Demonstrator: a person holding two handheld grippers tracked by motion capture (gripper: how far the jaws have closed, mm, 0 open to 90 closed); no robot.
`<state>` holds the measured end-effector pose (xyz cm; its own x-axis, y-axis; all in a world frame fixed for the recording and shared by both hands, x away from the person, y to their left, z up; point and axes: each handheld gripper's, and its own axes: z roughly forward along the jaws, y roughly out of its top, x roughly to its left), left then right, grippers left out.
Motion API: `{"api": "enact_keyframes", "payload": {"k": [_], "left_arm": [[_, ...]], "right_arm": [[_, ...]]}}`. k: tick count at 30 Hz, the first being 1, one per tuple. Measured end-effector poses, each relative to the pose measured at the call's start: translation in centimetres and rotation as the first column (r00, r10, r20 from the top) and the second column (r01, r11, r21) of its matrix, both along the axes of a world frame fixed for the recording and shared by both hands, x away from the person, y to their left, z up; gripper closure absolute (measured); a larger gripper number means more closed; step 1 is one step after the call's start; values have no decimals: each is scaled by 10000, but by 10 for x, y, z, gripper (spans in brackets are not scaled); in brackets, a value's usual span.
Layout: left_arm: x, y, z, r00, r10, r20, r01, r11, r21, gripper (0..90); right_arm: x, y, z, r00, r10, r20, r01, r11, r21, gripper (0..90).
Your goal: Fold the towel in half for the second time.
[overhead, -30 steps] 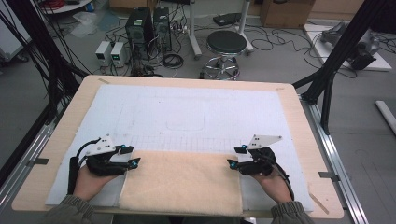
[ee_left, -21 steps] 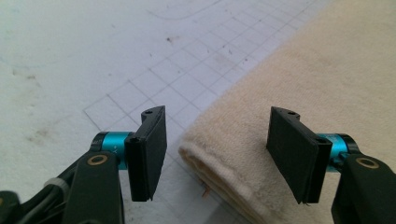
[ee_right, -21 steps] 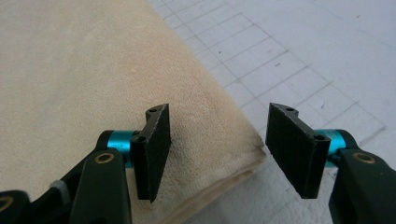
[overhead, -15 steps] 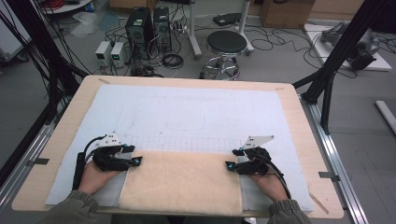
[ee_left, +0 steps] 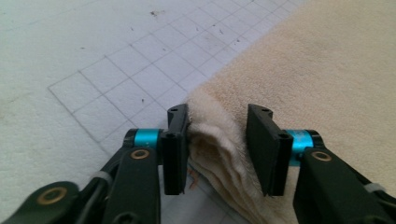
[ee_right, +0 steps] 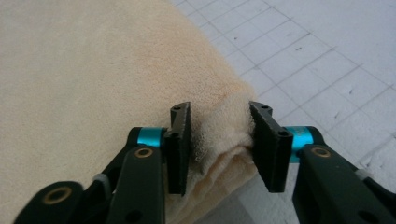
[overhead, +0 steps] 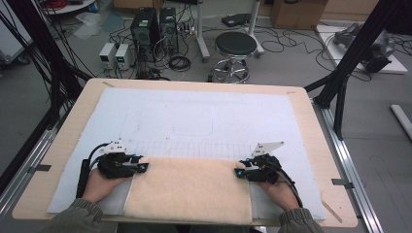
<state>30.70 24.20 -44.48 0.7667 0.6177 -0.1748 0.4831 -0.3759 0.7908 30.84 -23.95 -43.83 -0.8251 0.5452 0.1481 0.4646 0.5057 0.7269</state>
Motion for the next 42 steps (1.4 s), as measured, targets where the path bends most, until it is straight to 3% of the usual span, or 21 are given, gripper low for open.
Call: {"api": "enact_keyframes", "payload": {"k": [4, 9, 31, 37, 42], "left_arm": [[-2, -1, 1, 9999, -29, 141, 28, 10000, 47, 685], [-6, -2, 4, 9990, -18, 450, 3, 9995, 316, 749], [-13, -5, 23, 9896, 361, 1394, -416, 9985, 364, 787], [-6, -6, 31, 9832, 706, 1683, -765, 9967, 287, 790], [9, -10, 40, 9715, 1317, 1973, -1383, 9902, 200, 791]], "right_arm": [[-3, 2, 1, 9997, 221, 130, -219, 9997, -98, 715], [-4, 2, 3, 9992, 266, 298, -261, 9995, -159, 754], [-5, 2, 21, 9958, 402, 828, -385, 9990, -223, 782], [2, 5, 33, 9933, 451, 1064, -423, 9987, -280, 784], [20, 7, 46, 9920, 374, 1202, -340, 9990, -301, 784]]}}
